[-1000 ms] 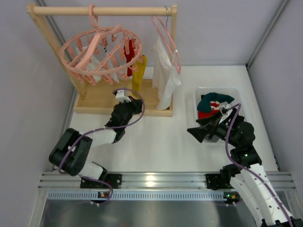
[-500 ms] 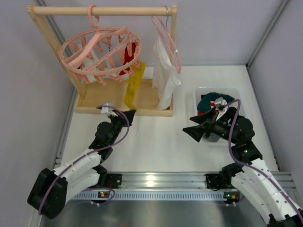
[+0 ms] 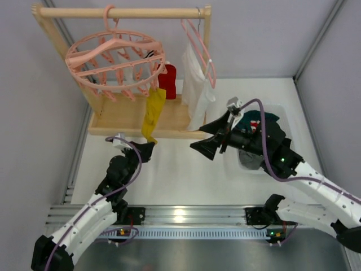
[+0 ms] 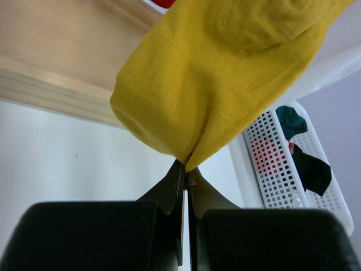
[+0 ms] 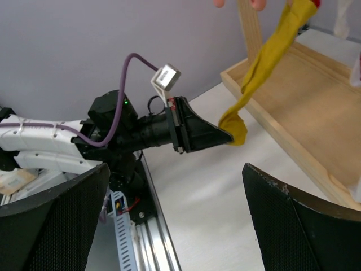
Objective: Remove the socks clipped to the hanger
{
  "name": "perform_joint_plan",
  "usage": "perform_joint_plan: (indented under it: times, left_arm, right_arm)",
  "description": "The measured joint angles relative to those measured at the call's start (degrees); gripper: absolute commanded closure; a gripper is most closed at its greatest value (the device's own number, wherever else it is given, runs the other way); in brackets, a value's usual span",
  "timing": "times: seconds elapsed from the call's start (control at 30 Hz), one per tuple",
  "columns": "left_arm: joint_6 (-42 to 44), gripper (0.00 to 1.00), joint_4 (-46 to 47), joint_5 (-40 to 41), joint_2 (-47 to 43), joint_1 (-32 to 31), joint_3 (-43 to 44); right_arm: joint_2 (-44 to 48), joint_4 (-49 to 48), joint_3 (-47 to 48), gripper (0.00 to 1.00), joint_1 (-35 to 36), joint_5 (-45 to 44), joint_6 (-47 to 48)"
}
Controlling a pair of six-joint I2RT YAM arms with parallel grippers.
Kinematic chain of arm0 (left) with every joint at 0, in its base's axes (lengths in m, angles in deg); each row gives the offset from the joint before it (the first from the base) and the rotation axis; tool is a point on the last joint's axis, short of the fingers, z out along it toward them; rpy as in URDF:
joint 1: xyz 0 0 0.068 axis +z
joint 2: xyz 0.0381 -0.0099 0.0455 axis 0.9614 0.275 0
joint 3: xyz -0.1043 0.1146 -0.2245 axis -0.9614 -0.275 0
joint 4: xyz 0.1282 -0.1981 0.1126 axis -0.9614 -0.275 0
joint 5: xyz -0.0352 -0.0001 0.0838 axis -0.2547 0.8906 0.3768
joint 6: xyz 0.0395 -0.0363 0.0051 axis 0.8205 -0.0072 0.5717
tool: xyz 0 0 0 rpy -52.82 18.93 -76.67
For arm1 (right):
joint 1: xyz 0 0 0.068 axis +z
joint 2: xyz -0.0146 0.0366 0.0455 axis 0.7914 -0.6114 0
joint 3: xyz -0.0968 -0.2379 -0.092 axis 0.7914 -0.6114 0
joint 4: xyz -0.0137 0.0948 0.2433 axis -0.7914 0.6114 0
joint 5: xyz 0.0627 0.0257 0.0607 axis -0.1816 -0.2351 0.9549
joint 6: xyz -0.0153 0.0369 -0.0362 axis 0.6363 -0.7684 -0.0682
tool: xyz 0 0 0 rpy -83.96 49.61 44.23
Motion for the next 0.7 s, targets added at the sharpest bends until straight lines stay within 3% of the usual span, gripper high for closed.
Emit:
perform_joint_plan:
  times: [0.27,0.5,0.7]
  left_arm:
    - [-2.3,1.00,-7.1,-1.4,-6.3,0.0,-2.4]
    - [-2.5,1.00,-11.0,-2.3,-8.7,0.0,-2.6]
    - [-2.5,1.00,-12.9,-2.8,-10.1,0.0,-2.6]
  right_arm:
    - [-20.5,6.8,22.4,0.05,15.5,-17.4,5.2]
    - [-40.0,14.8,46.2,0.07,16.6,-29.1,9.1]
    - [-56.2,22.7,68.1,0.17,16.6,-34.4,11.9]
